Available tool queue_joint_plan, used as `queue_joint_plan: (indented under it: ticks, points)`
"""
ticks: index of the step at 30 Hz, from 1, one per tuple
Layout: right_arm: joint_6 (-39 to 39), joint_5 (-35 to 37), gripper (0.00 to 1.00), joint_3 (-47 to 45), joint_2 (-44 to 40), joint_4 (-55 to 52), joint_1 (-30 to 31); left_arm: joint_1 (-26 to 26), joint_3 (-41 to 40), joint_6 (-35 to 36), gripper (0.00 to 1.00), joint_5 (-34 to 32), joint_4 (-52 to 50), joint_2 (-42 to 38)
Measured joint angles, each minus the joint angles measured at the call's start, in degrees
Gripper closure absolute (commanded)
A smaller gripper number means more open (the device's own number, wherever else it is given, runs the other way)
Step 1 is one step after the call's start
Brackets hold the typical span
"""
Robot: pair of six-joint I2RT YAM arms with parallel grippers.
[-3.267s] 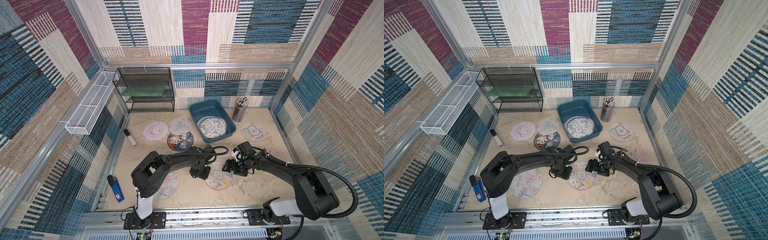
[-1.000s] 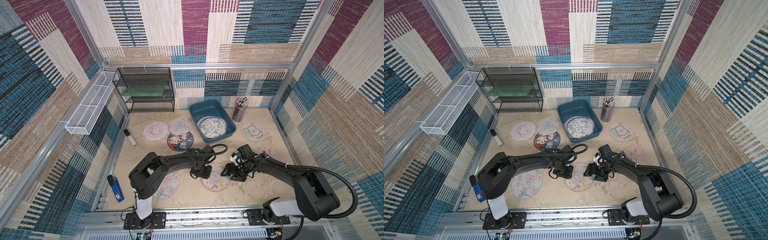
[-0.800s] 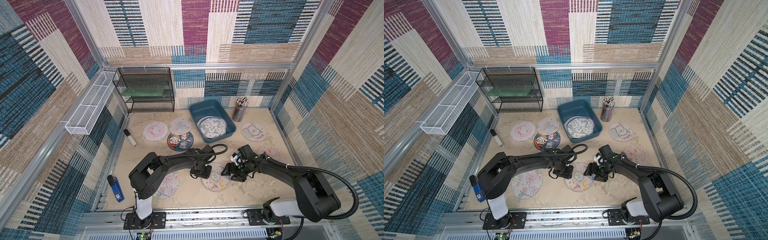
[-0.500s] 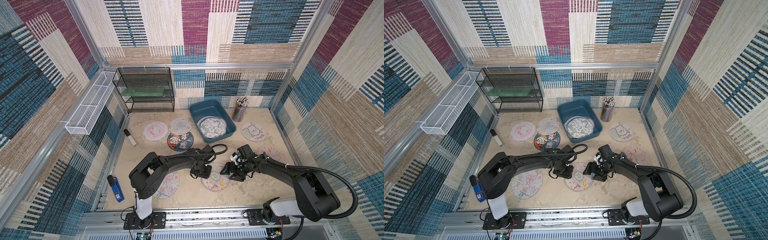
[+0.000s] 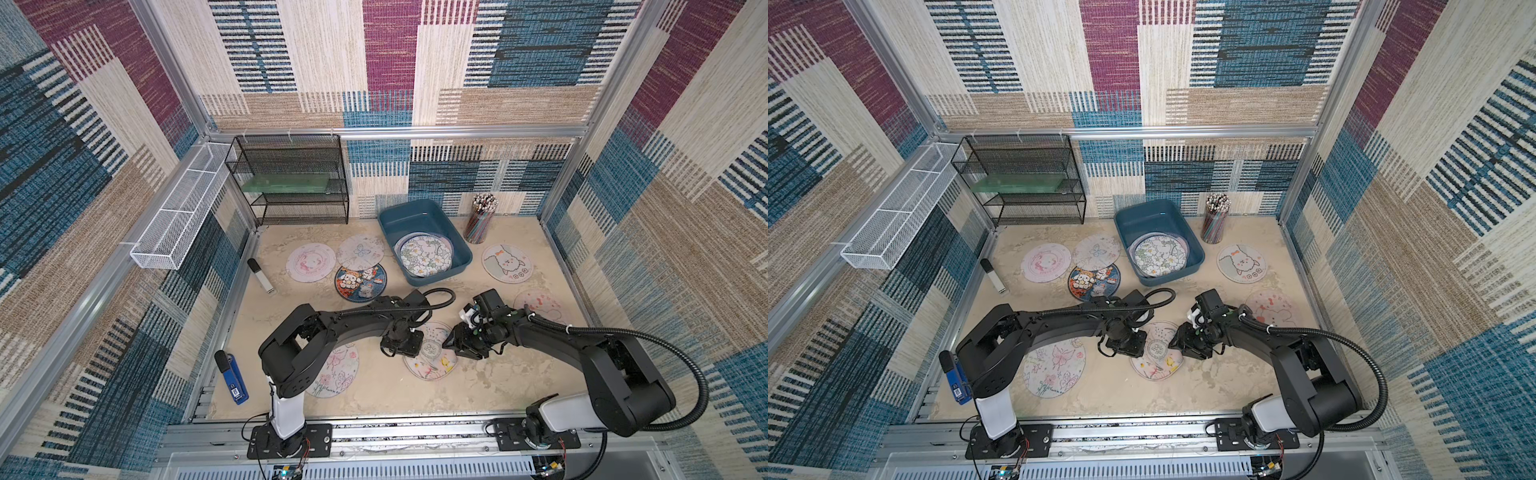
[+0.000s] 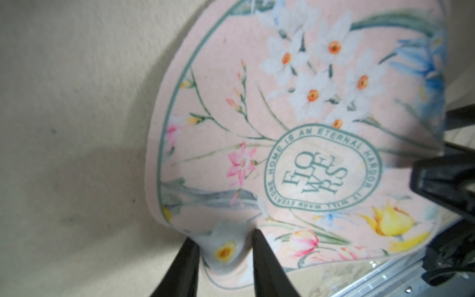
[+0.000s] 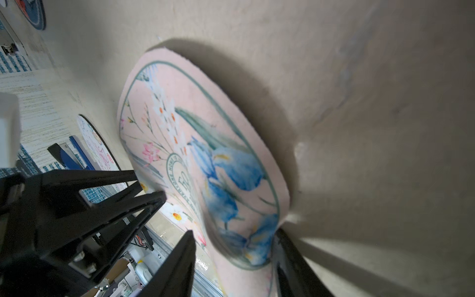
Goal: Put the coasters into the storage box
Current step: Pick up the coaster from the center of the board.
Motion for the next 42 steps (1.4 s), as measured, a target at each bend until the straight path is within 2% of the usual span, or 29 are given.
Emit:
queue_joint_plan:
  ticks: [8, 10, 15, 23, 32, 42]
  points:
    - [-0.9, 2.2, 0.86, 0.6, 0.0, -1.9, 0.0, 0.0, 0.0, 0.0, 0.64, 0.0, 0.0, -0.1]
    - [-1.3, 2.7, 0.88, 1.5, -0.5, -3.0, 0.0, 0.0, 0.0, 0.0, 0.62, 0.0, 0.0, -0.2]
    - [-2.9, 4.0, 0.91, 4.4, -1.6, -6.0, -0.8, -0.1, -0.4, 0.0, 0.54, 0.3, 0.7, -0.8]
    - [-5.2, 4.9, 0.91, 11.7, -3.5, -12.0, -3.8, 1.5, -2.8, -0.1, 0.34, -0.2, 0.2, -3.9]
    - [-7.4, 5.0, 0.91, 27.8, -1.8, -18.4, -5.8, 4.3, -5.5, -0.6, 0.28, -0.3, 0.3, -9.6]
    - [-8.0, 2.8, 0.91, 47.2, 7.5, -20.4, -6.3, 6.1, -8.1, -1.2, 0.27, -0.5, 0.5, -13.2]
